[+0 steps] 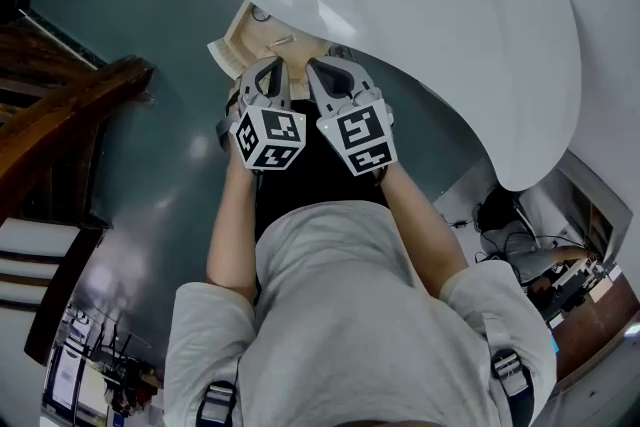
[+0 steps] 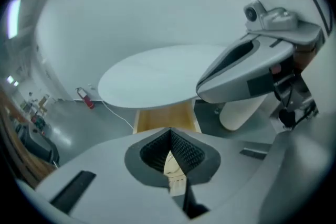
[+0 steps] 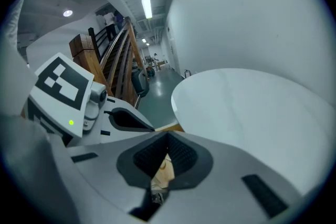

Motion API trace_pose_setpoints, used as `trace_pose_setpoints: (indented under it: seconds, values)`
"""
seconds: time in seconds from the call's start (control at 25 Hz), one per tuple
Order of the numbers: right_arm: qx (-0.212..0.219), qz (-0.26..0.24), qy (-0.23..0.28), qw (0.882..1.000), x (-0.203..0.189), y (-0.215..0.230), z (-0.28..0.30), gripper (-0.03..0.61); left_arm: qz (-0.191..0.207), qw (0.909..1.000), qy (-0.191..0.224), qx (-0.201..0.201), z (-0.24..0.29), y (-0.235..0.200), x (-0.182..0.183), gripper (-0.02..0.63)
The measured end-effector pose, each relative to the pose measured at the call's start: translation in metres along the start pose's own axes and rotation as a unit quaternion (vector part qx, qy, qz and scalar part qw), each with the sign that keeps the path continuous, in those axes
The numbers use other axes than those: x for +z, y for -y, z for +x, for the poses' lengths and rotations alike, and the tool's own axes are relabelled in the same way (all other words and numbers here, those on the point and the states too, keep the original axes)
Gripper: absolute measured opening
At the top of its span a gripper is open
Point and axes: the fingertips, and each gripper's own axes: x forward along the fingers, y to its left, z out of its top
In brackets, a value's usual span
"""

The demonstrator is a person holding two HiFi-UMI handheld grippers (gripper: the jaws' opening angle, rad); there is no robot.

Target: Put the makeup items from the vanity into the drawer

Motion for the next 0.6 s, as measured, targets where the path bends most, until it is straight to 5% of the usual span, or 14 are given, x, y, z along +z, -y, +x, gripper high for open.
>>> trace_pose_setpoints:
  seconds: [0.12,0.24,0.6]
  values:
    - [0.005,-0.014,0.009,1.000,0.014,-0.003,-0.009,0.014,-0.081,0.9956,0.030,0.036,-0.020,-0.010,0.009,0.006]
    - [0.021,-0.028,0.019,0.999,0.028,-0.009,-0.013,0.014,-0.161,0.9819,0.061,0.079,-0.040,-0.020,0.016,0.006]
    - [0.082,-0.104,0.088,0.987,0.079,-0.040,-0.049,0.014,-0.303,0.9149,0.157,0.216,-0.119,-0.031,0.037,0.006]
